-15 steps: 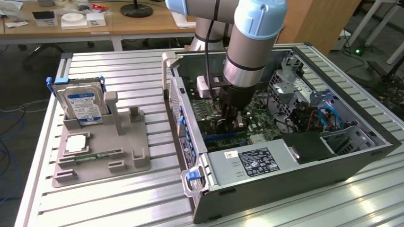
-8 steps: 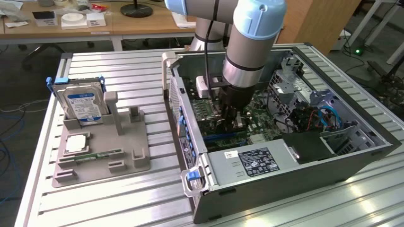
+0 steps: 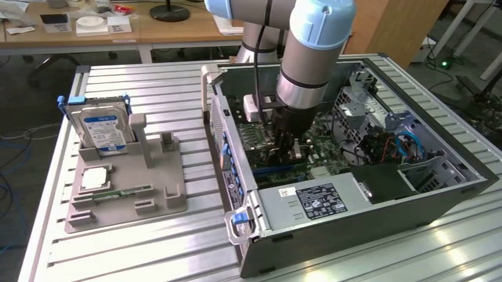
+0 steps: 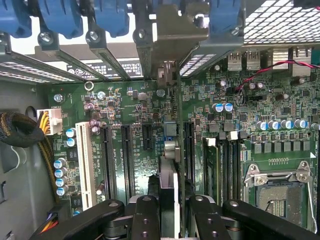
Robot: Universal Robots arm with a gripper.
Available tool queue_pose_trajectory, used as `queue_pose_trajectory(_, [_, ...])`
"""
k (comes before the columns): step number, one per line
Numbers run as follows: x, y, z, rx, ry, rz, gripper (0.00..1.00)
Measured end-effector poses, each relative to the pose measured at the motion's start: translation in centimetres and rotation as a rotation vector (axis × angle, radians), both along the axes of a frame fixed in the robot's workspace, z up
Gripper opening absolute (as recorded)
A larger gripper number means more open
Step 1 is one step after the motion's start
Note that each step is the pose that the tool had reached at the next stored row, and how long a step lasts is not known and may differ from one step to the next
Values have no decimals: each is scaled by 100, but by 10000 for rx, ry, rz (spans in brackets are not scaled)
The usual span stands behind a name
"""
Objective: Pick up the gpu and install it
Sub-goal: 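Insert the gpu into the slot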
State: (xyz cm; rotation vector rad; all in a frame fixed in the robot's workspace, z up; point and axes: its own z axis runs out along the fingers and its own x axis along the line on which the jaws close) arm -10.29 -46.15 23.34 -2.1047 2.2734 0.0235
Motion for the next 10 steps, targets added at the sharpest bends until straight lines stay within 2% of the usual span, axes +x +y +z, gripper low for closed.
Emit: queue_pose_trajectory(10, [0,0,-13,-1,1,0,27])
